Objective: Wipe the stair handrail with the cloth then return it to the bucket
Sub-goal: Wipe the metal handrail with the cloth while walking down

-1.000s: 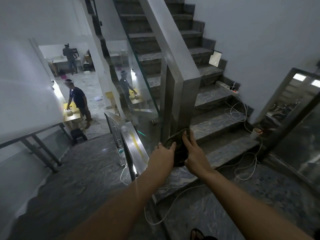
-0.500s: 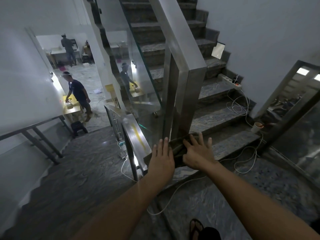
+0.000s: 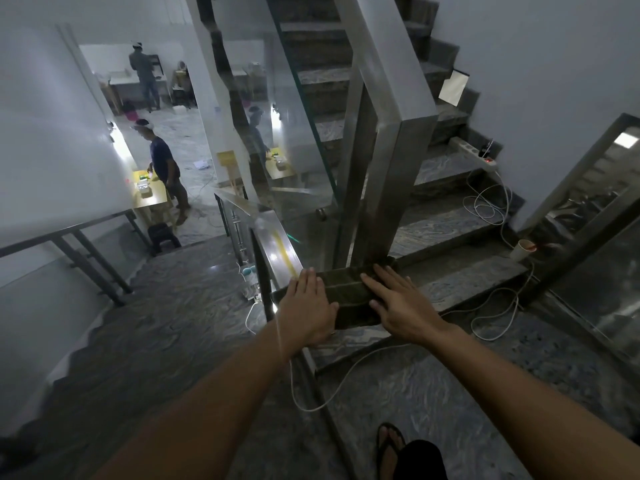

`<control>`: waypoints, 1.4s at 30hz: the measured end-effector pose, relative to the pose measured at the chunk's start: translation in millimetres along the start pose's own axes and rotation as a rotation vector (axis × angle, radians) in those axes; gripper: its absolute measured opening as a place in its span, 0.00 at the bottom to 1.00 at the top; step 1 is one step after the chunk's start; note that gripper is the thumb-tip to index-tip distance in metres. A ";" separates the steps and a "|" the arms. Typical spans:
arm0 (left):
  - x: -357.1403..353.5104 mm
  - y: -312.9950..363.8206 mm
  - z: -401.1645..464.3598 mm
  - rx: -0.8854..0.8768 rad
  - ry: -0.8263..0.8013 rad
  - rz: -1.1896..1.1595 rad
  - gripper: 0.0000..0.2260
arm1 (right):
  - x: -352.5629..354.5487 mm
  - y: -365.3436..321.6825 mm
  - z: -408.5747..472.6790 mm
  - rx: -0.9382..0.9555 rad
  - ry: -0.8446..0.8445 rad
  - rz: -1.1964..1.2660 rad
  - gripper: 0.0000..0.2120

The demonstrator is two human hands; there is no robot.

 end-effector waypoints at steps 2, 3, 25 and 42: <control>0.2 3.6 -0.5 0.055 0.022 0.010 0.31 | 1.3 3.1 -0.3 -0.010 0.080 -0.002 0.26; -1.0 7.3 -1.0 0.085 0.040 0.010 0.31 | -0.6 2.7 -0.9 -0.024 0.115 -0.027 0.26; -11.4 -25.7 -17.1 0.370 0.241 -0.173 0.33 | -19.1 -32.9 -15.6 0.050 0.242 -0.111 0.25; 4.2 -103.5 20.1 0.022 0.158 -0.122 0.30 | -34.0 -86.7 -21.3 0.023 0.219 -0.020 0.26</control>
Point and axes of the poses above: each hand's wrist, its own z-axis towards the middle knuckle, its own x-axis out of the back of the hand, y = z × x, the point moved 7 cm from there along z, towards the middle knuckle, and after that the axes turned 14 degrees about -x, right-handed, at the moved point
